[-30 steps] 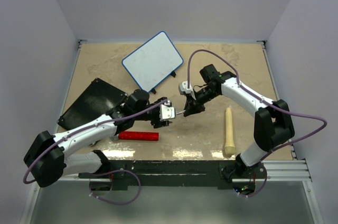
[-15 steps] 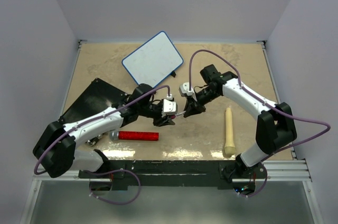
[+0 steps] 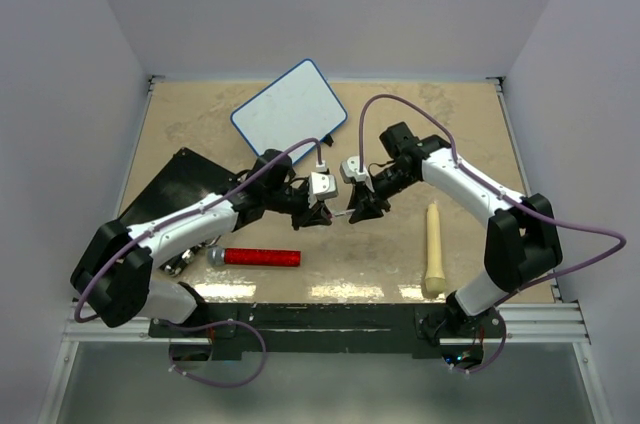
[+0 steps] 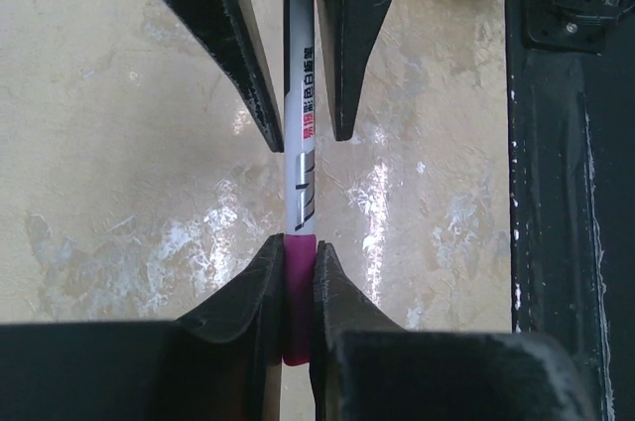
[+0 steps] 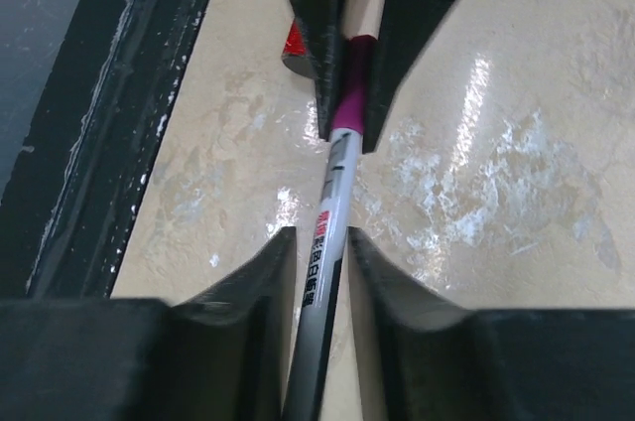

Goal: Write a sentence on the whiteboard
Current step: Open the whiteboard marker at the center of the board.

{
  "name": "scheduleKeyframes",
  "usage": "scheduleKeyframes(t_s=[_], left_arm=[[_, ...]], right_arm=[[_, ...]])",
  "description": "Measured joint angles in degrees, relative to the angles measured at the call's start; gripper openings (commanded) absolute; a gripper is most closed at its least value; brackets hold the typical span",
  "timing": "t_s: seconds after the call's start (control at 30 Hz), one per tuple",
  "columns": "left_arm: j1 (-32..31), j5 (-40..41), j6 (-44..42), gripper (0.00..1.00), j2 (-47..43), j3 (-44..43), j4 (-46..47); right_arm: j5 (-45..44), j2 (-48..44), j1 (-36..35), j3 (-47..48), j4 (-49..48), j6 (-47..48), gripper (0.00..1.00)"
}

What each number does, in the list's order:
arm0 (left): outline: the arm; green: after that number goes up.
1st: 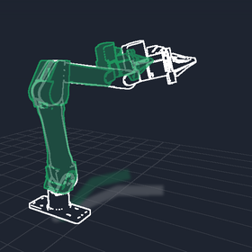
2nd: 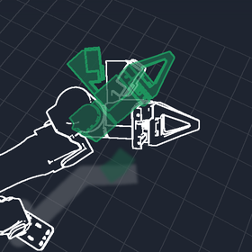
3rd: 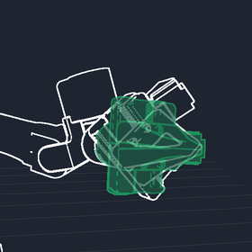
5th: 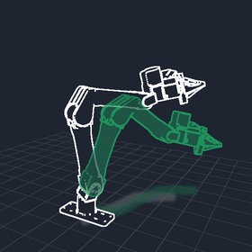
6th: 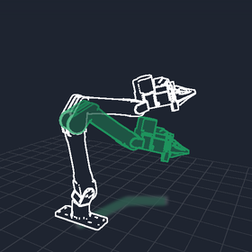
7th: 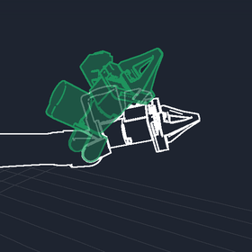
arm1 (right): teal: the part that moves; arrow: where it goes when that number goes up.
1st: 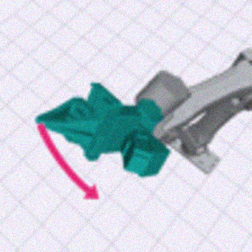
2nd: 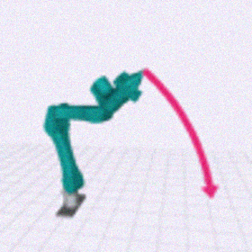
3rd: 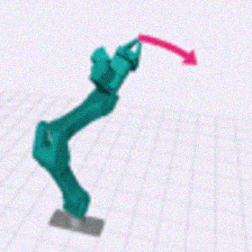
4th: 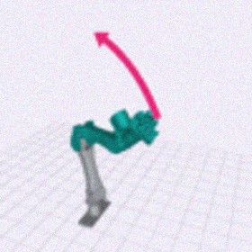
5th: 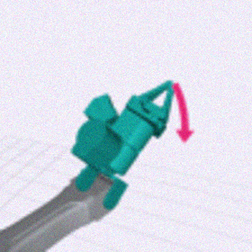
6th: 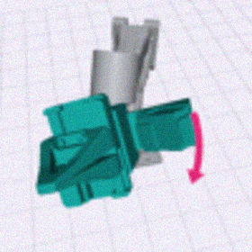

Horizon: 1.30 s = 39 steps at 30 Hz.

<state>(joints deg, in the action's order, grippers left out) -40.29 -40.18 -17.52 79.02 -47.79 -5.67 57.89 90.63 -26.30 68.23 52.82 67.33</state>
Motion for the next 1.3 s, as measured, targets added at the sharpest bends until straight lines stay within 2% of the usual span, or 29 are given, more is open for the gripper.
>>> scheduleKeyframes(t_s=[0.13, 0.23, 0.83, 1.1, 1.3], left_arm=[[0.0, 1.2, -1.0, 0.00, 0.0, -0.2, -0.1], [-0.1, 2.8, -1.6, 0.00, -0.3, -0.2, 0.0], [-0.1, 9.6, -4.7, 0.00, -1.7, -0.4, -3.9], [-0.1, 10.5, -4.8, 0.00, -1.7, -0.7, -4.4], [-0.1, 10.6, -5.0, 0.00, -1.7, -0.7, -4.7]], right_arm=[[1.7, 0.0, -0.3, 0.0, 1.0, 0.8, 0.57], [3.0, 0.1, -0.4, 0.0, 0.9, -0.3, 0.60], [3.1, 1.2, -0.4, 0.3, -12.4, -22.2, 0.54], [3.1, 2.9, -2.1, 0.3, -14.0, -24.9, 0.50], [2.1, 5.4, -4.0, 0.3, -14.0, -25.4, 0.42]])
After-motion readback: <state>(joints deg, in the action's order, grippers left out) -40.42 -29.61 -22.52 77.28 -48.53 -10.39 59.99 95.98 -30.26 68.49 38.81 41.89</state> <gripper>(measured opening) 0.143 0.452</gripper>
